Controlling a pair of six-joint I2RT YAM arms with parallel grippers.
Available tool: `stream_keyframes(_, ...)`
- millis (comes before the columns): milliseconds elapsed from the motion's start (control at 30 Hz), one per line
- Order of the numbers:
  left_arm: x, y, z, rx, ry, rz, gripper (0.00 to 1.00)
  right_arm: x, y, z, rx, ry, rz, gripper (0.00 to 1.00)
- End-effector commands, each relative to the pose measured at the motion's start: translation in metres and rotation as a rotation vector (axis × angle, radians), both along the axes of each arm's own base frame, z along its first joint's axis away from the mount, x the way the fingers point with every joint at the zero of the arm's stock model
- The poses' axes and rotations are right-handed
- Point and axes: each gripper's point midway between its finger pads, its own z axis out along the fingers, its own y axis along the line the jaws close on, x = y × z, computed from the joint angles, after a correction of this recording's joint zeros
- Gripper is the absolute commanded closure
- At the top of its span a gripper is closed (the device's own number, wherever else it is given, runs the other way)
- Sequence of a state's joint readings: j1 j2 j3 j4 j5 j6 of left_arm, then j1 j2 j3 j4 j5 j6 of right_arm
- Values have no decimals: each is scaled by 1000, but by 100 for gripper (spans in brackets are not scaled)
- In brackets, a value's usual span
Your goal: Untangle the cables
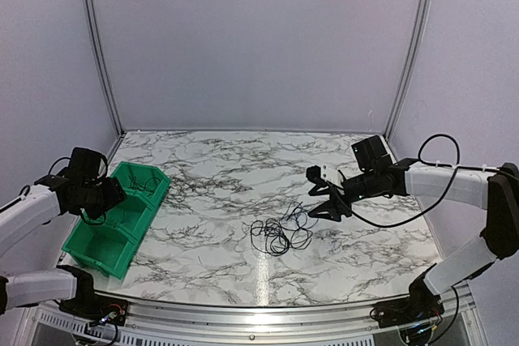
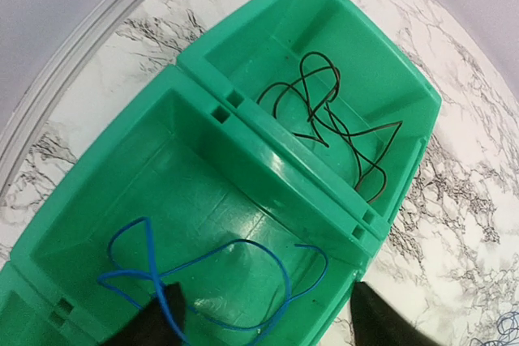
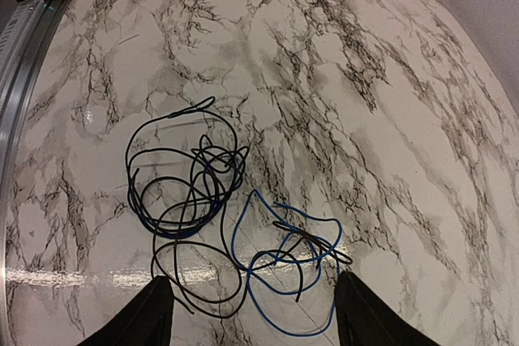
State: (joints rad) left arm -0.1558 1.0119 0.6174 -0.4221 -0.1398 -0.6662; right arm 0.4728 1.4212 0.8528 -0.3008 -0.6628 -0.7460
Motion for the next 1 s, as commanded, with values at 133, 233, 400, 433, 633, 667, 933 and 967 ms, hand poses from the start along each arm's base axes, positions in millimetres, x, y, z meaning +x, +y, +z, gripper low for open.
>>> stream_keyframes(133,-12,5,44,39,-2,-28,1,6,3,16,16,-38,10,32)
stream_keyframes(233,-11,1,67,38,-44,-69,1,6,3,17,14,-46,9,32)
stream_keyframes(400,4,-25,104,12,-185,-250,1,6,3,18,14,-47,11,32)
stream_keyframes(433,7,-32,113,-13,-229,-286,1,6,3,18,14,-48,10,32)
stream_keyframes(633,27,-56,170,-41,-506,-396,1,9,4,28,29,-50,-9,31)
stream_keyframes(667,31,-59,176,-41,-517,-407,1,11,5,33,37,-52,-17,31)
stream_keyframes(933,67,-75,279,498,-626,-304,1,43,-4,109,70,-173,-180,26)
stream_keyframes(967,75,-82,282,533,-623,-334,1,49,-7,115,77,-178,-217,15)
